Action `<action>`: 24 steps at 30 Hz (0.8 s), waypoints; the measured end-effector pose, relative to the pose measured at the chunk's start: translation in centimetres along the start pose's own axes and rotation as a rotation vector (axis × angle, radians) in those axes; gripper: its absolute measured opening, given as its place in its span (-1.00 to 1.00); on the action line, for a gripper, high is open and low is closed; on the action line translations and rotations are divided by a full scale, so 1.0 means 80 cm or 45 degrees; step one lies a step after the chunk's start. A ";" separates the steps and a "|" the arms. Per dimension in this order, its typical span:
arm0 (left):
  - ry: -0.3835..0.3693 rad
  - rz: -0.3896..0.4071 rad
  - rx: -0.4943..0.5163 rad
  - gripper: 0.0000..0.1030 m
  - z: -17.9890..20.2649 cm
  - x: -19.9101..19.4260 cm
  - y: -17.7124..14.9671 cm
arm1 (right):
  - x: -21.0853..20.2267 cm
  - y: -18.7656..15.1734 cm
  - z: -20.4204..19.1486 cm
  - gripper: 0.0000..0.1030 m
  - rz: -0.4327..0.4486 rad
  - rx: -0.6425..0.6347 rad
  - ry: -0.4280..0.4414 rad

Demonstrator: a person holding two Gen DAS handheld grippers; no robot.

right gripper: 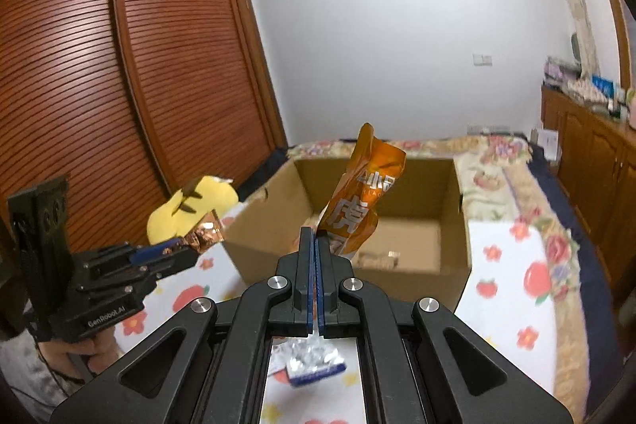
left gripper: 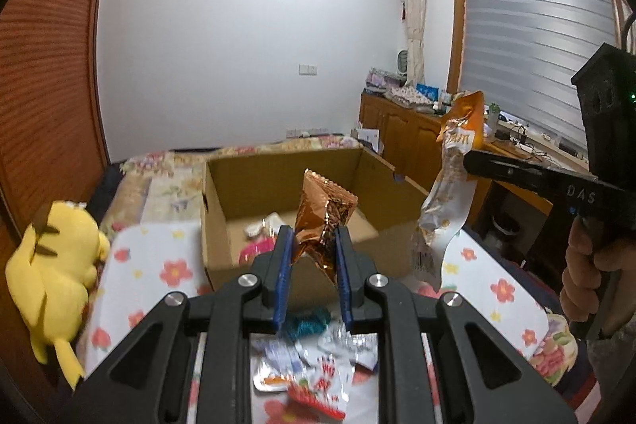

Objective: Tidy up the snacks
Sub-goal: 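Carry both snacks over the box and open both tools to drop them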

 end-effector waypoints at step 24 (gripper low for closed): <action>0.140 -0.080 -0.033 -0.66 -0.039 0.120 0.028 | 0.094 0.020 0.076 -1.00 -0.034 0.064 -0.126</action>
Point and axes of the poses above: each gripper's, at about its wrist camera, not at the fingertips, and x roughly the way its jaws point, z to its right, y to its top, the point moved 10 cm from there along x, roughly the way its jaws point, and after that the axes turned 14 degrees about -x, right-handed, at the moved point
